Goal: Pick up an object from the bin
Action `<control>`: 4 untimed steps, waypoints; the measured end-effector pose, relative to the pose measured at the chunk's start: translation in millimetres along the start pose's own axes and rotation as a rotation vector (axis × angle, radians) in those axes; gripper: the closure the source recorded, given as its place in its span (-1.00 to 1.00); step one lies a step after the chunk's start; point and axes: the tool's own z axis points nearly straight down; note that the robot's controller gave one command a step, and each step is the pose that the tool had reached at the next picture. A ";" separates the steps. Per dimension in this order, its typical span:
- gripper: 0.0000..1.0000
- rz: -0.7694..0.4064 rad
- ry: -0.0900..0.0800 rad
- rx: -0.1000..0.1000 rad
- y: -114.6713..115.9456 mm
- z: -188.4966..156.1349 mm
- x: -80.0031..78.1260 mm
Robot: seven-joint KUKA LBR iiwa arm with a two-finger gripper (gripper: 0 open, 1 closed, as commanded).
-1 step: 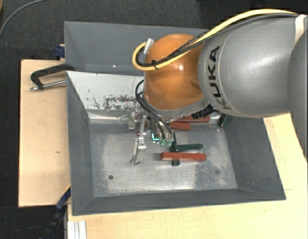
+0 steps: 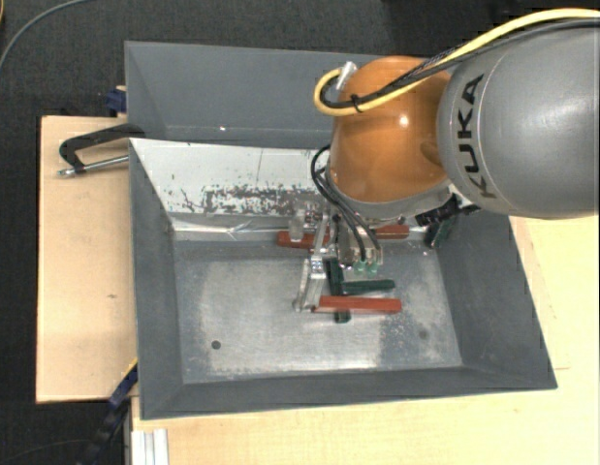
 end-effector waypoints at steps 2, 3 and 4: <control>1.00 -0.157 0.001 -0.003 -71.0 137.6 1.0; -1.00 -0.158 0.001 -0.003 -71.0 137.6 1.0; -1.00 -0.235 -0.005 0.000 -130.0 137.6 -40.5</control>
Offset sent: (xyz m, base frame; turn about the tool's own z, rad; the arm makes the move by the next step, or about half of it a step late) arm -0.0044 -0.0718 -0.1382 -0.1589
